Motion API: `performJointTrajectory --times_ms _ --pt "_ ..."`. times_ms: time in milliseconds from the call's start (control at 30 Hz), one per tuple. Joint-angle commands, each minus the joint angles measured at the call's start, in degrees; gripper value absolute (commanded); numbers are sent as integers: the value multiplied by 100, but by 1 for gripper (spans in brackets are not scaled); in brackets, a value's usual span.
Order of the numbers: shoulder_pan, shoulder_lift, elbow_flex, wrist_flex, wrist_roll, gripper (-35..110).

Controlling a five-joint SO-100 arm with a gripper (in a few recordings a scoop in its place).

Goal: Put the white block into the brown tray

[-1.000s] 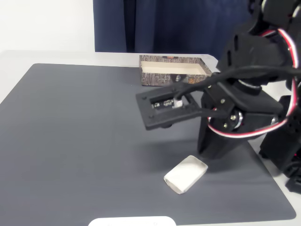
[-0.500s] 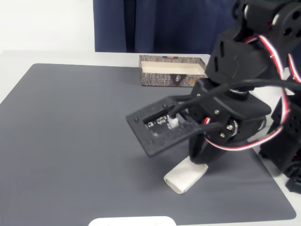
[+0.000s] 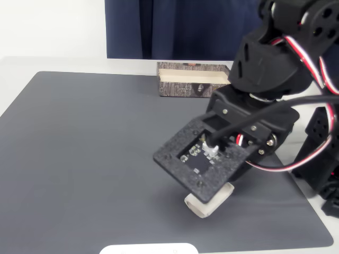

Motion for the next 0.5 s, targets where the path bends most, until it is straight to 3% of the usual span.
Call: performJointTrajectory --times_ms 0,133,467 --pt "35 -18 -220 18 -246 0" --pt "70 -9 -211 105 -308 2" --pt "158 9 -211 149 79 23"
